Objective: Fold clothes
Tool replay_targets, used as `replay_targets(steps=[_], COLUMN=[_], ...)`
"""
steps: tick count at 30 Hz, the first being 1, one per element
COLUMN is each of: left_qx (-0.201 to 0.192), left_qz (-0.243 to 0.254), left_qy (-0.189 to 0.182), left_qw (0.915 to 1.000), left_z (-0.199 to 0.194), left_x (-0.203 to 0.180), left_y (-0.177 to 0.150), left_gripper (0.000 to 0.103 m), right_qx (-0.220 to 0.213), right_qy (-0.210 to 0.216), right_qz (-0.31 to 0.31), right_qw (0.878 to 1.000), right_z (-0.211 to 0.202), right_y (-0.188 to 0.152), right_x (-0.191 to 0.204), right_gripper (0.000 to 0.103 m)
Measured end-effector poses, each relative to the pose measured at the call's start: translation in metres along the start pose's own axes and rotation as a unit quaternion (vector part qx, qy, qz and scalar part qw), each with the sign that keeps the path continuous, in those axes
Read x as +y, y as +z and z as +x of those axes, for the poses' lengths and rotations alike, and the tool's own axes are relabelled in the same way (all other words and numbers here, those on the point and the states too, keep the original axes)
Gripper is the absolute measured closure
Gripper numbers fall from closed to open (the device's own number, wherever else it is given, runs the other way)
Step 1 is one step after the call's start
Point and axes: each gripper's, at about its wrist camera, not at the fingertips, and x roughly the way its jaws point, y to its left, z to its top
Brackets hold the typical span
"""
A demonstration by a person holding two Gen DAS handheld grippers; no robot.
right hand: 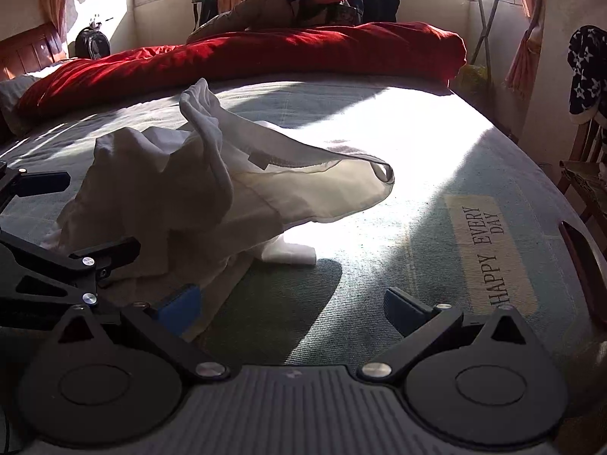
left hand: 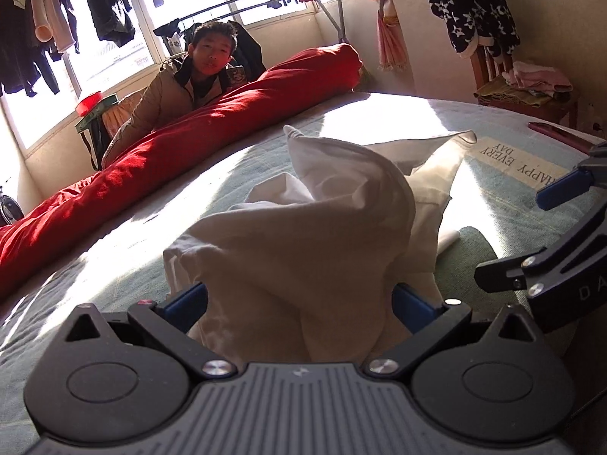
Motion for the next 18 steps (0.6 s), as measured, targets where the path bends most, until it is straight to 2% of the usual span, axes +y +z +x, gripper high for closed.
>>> replay_targets(steps=[5, 8, 10, 12, 18], left_qx=[-0.003, -0.011, -0.013, -0.014, -0.015], left_qz=[0.082, 0.126, 0.119, 0.1, 0.067], left_qy=[0.034, 0.089, 0.111, 0.114, 0.155], left_qw=[0.9961, 0.988, 0.9866, 0.9883, 0.9856], left_z=[0.02, 0.03, 0.03, 0.026, 0.012], left_x=[-0.029, -0.041, -0.035, -0.022, 0.03], left_y=[0.001, 0.001, 0.004, 0.005, 0.002], left_gripper=[0.0, 0.0, 0.0, 0.0, 0.0], right_qx=[0.007, 0.012, 0.013, 0.013, 0.013], right_qy=[0.002, -0.001, -0.003, -0.004, -0.007], right_qz=[0.012, 0.022, 0.027, 0.03, 0.036], right_qw=[1.0, 1.0, 1.0, 0.999, 0.999], right_z=[0.009, 0.013, 0.014, 0.015, 0.017], right_y=[-0.002, -0.003, -0.003, -0.003, -0.001], right_x=[-0.009, -0.016, -0.02, -0.023, -0.024], right_gripper=[0.0, 0.0, 0.0, 0.0, 0.0])
